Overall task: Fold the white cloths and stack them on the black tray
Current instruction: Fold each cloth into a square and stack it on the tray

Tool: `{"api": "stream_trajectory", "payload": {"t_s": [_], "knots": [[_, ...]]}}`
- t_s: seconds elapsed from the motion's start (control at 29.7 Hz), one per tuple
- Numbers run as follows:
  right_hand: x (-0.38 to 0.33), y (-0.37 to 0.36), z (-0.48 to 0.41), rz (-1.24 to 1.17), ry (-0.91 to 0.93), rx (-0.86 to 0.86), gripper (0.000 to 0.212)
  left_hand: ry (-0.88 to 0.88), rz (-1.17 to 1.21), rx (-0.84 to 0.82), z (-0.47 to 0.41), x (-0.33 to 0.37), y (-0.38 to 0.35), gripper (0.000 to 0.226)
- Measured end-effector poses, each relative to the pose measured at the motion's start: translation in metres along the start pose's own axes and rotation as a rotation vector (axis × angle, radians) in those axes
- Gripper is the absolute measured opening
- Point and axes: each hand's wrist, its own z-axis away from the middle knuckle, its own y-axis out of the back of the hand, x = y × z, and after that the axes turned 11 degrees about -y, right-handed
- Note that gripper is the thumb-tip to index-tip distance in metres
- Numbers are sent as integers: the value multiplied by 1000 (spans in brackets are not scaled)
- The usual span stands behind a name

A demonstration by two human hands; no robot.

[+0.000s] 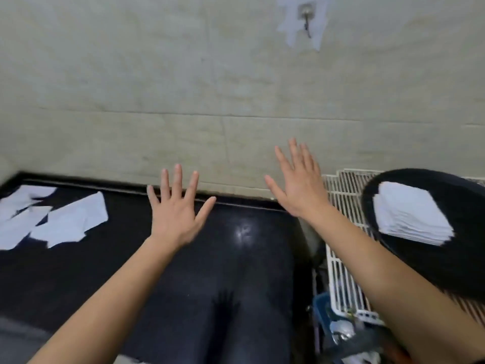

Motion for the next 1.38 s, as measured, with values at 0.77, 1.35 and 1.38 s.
{"api": "stream_trajectory", "payload": {"t_s": [0.77,1.35,1.38], "knots": [[-567,-146,154,27,530,-341,72,661,52,-82,385,-439,2,82],[-754,-306,45,-21,485,-547,67,618,27,-292,299,-663,-62,90],[-759,-310,38,-13,489,-553,66,610,37,-304,292,-673,-64,88]]}}
